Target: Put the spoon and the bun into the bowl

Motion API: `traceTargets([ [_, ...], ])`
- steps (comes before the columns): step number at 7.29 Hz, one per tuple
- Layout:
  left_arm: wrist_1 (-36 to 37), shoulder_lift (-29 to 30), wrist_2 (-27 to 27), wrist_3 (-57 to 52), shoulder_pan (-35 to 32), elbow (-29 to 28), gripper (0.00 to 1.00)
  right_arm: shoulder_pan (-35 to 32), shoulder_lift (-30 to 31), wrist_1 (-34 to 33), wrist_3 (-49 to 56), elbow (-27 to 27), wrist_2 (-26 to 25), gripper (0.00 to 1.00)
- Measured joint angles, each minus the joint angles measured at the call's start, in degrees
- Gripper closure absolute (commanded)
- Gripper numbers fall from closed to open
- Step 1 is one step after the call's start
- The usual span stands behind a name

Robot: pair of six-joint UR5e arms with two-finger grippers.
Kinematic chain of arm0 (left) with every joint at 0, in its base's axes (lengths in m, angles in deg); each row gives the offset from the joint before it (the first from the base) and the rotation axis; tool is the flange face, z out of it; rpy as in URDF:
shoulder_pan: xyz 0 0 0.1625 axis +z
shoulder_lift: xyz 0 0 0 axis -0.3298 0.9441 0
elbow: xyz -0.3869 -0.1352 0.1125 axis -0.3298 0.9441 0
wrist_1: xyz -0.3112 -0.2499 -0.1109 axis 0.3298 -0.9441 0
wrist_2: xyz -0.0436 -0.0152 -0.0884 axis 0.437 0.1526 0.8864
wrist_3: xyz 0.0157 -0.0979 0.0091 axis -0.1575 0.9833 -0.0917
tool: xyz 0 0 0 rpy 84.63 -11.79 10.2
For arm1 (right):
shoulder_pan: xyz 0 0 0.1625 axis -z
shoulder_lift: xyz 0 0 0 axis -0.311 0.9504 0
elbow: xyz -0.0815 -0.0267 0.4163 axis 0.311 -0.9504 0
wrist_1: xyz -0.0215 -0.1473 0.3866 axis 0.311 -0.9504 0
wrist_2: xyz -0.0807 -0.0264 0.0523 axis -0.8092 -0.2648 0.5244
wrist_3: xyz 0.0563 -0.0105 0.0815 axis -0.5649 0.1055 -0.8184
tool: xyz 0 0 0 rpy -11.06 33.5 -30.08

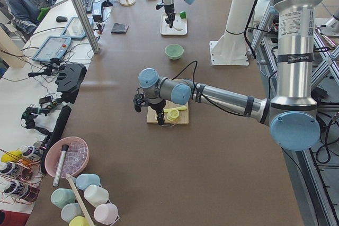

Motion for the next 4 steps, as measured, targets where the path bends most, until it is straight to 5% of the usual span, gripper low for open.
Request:
traceTargets([
  [4,-0.1,7.6,-2.2,11.5,8.2,-1.3,0.02,5.9,-9.2,-3.5,-16.5,-0.4,-11.4,1.0],
])
